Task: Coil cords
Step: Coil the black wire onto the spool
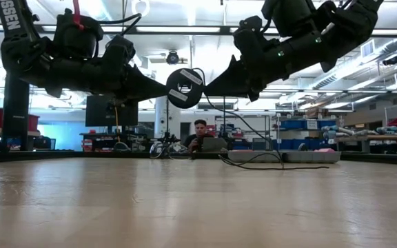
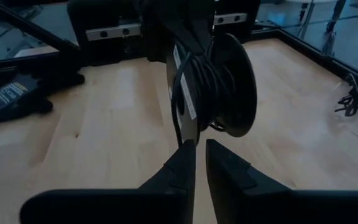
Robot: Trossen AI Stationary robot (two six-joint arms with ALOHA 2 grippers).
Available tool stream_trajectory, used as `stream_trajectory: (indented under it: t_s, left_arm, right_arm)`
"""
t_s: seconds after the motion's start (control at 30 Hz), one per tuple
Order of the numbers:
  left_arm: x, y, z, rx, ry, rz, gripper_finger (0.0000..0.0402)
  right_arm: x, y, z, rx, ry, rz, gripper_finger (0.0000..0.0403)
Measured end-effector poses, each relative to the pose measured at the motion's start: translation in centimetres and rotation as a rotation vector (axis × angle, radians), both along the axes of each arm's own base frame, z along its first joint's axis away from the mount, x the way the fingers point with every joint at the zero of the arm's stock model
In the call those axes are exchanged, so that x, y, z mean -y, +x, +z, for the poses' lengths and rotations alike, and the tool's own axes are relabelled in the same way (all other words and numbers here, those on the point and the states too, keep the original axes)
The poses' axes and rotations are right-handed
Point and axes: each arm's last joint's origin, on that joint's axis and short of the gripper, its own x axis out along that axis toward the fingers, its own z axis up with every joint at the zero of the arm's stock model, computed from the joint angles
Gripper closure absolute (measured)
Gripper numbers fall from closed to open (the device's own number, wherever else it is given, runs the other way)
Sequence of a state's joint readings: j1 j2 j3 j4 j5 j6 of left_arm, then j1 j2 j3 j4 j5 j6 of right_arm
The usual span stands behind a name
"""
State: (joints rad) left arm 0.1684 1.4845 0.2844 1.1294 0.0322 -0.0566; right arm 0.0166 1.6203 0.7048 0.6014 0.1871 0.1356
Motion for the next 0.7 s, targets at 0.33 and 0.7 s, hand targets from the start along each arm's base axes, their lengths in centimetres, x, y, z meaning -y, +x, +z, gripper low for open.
stream_trajectory:
  t_s: [0.33, 0.7]
  left_arm:
    - [0.02, 0.00, 0.00, 0.001, -0.005, -0.006, 0.0402]
    - [-0.03, 0.57, 0.45, 0.006, -0.007, -0.024, 0.0402]
  right_arm:
    - [0.00, 0.05, 0.16, 0.016, -0.007, 0.002, 0.0364]
    - [-0.02, 0.13, 0.43, 0.046, -0.005, 0.010, 0.0364]
